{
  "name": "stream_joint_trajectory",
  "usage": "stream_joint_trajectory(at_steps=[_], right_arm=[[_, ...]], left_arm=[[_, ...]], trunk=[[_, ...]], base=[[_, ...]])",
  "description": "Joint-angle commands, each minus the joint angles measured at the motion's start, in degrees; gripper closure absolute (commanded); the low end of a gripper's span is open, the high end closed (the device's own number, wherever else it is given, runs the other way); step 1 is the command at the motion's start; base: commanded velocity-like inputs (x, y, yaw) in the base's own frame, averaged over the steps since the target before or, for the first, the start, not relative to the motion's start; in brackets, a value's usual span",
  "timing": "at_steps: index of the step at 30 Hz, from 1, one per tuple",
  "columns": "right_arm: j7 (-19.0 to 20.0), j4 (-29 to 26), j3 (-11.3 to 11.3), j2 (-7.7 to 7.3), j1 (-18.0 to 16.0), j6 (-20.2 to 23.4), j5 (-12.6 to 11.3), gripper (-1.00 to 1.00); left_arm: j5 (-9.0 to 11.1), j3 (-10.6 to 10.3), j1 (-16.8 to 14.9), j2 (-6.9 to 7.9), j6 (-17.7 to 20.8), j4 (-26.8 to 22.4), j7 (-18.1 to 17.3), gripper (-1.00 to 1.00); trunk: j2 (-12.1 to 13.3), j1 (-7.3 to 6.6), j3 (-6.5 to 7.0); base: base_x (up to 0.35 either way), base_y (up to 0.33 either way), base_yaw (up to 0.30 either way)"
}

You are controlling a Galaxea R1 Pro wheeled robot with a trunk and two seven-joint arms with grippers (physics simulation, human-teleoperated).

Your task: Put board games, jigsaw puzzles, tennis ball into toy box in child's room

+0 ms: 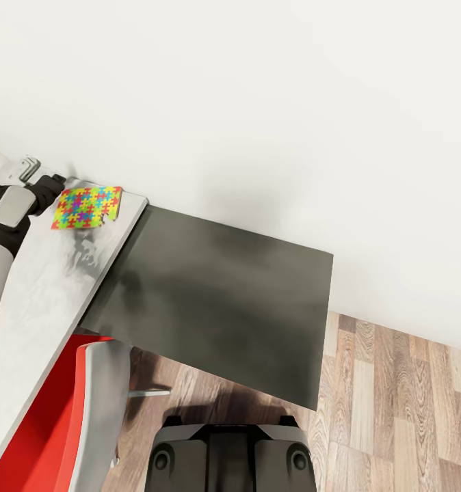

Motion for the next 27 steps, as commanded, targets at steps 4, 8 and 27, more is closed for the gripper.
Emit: stream_joint_trajectory(at_steps=[4,8,27], right_arm=[[0.03,-0.07,0.49,-0.06,-0.01,-0.4,-0.23,-1.0],[0.05,-0.07,0.49,-0.07,0.0,-0.4,-0.23,-1.0],[0.08,0.0,0.49,-0.14,0.1,-0.4,-0.23,-1.0]], left_arm=[[0.49,-0.41,0.3,0.11,0.07,0.33,1.09,-1.0],[0.51,-0.25,0.75,0.17,-0.04,1.37,1.63,-1.0],[0.93,0.29,2.19,0.27,-0.52,2.81,2.25,-1.0]], trunk=[[-0.09,0.03,-0.07],[-0.09,0.03,-0.07],[-0.09,0.03,-0.07]], base=[[0.0,0.0,0.0],[0.0,0.0,0.0],[0.0,0.0,0.0]])
